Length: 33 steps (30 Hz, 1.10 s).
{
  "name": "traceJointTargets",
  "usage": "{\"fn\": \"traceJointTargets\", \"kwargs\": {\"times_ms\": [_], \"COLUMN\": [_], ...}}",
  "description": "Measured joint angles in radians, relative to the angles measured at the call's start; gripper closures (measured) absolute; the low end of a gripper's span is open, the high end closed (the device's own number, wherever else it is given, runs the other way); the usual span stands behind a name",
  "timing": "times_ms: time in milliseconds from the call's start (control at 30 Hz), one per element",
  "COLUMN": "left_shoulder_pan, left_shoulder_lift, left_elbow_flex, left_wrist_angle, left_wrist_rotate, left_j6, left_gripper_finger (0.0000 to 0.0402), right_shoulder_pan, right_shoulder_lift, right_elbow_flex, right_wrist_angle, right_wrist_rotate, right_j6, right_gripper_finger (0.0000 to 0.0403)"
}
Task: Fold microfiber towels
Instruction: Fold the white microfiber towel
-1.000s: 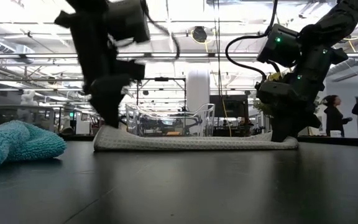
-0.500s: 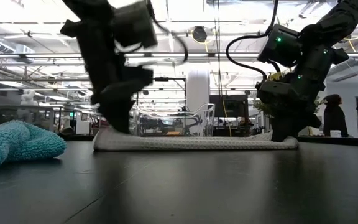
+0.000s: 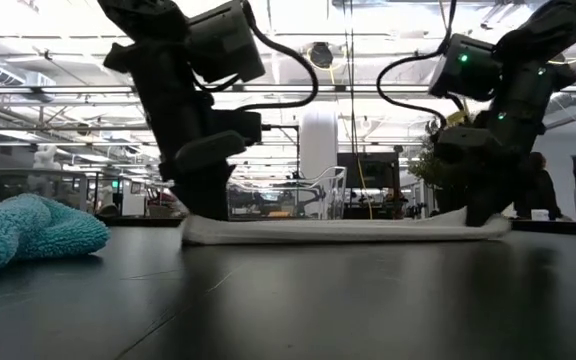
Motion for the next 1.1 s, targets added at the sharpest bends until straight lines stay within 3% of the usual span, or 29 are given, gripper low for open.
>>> {"fn": "traceJointTargets", "kwargs": {"times_ms": [300,600,900,1100], "left_shoulder_pan": [0.021,0.071,0.104,0.108], "left_shoulder_lift": [0.003,0.005,0.005,0.004], "left_elbow_flex": [-0.003,-0.005,-0.005,-0.005], "left_wrist_angle": [0.085,0.152,0.178,0.191], "left_wrist_rotate": [0.000,-0.008,-0.015,-0.015], "left_j6": [0.031,0.088,0.101,0.118], "left_gripper_finger": [0.0268,0.0268,0.0268,0.0268], "right_shoulder_pan": [0.000,0.002,0.033,0.046], "right_shoulder_lift": [-0.156,-0.131,0.021,0.166], "right_elbow_flex": [0.031,0.179,0.247,0.250], "right_wrist_angle": [-0.072,-0.044,0.237,0.526], "right_wrist_rotate": [0.031,0.029,-0.030,-0.106], "right_j6": [0.088,0.075,0.070,0.099], "right_gripper_finger": [0.0402,0.0403,0.0403,0.0403]}}
